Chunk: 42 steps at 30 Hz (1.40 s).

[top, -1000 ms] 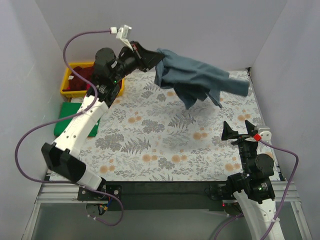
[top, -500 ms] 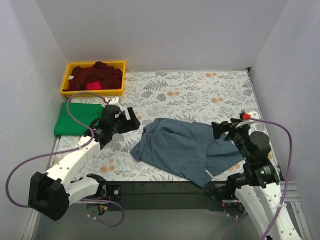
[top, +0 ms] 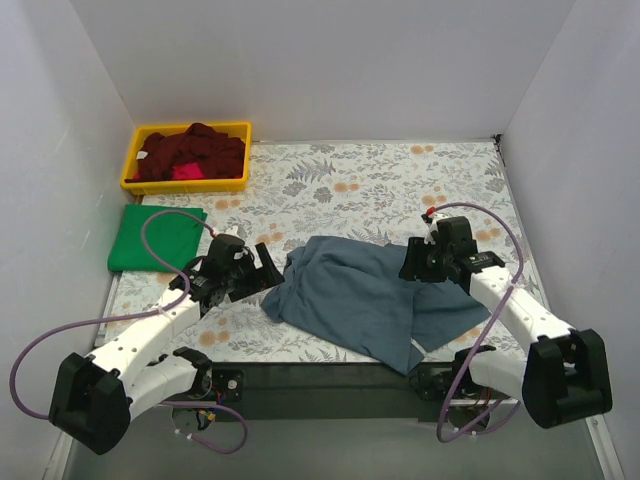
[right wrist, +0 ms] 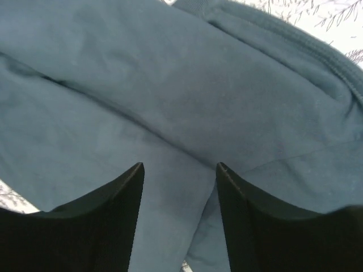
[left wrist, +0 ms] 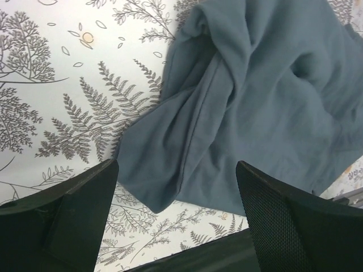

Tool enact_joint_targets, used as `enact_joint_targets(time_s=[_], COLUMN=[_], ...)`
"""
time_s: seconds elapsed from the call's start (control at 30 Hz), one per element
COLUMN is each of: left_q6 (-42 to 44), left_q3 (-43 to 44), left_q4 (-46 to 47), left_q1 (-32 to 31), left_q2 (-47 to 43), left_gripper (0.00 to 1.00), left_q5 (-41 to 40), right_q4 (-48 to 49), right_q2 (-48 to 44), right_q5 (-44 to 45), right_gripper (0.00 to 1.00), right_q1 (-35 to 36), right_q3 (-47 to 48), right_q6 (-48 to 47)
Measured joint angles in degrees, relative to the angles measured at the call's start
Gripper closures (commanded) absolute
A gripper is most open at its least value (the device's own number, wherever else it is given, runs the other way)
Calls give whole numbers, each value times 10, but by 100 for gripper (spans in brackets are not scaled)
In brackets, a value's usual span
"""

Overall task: Fold and stack the t-shirts
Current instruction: Flatten the tshirt out

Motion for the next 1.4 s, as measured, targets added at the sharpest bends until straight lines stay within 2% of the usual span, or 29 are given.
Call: enact_joint_targets(time_s=[0.07,0.2,0.33,0.43,0.47,0.57,0.6,0.7,0.77,0.8,0.9,0.93,1.0,1.03,1.07,1.17,1.2,1.33,1.4], left_q6=[0,2,6,10,11,22,25,49,70,84,131,146,176,186,194,205,205,171,141], left_q3=[-2,-2,-1,9,18,69,87,192,297,354,534,597,719,758,776,773,754,579,461], left_q4=[-3,5,23,32,33,45,45,33,15,17,-2,-2,-3,-2,0,3,10,20,30], left_q1=[0,0,-3,-9,-10,-13,-13,-14,-10,-9,-4,-3,-2,-2,-2,-7,-10,-24,-33], left_q2=[3,38,111,167,183,261,286,378,460,506,632,673,750,773,783,764,745,587,473], left_gripper=[16,18,25,42,59,83,94,99,99,98,87,74,59,48,42,19,16,14,15], left_q5=[-4,-3,8,18,19,14,9,-30,-68,-92,-155,-171,-191,-195,-195,-199,-199,-198,-190], right_q4=[7,38,64,75,81,91,94,107,121,125,132,130,125,118,108,80,74,57,51], right_q2=[30,88,135,157,160,162,162,158,146,138,107,95,67,55,43,10,0,-13,-13], right_q5=[3,12,24,37,43,51,54,56,56,57,58,58,59,61,64,70,70,67,68], right_gripper=[50,50,50,50,50,50,50,47,45,44,43,41,41,41,40,40,40,39,38], right_q1=[0,0,0,-1,-1,-3,-5,-9,-11,-12,-14,-14,-16,-16,-17,-18,-18,-11,1], right_q3=[-3,-3,-3,-2,-2,-2,-3,-12,-25,-32,-59,-67,-84,-90,-94,-97,-97,-87,-81], right_q6=[9,16,19,20,21,24,26,35,39,41,50,53,61,64,67,66,64,57,52])
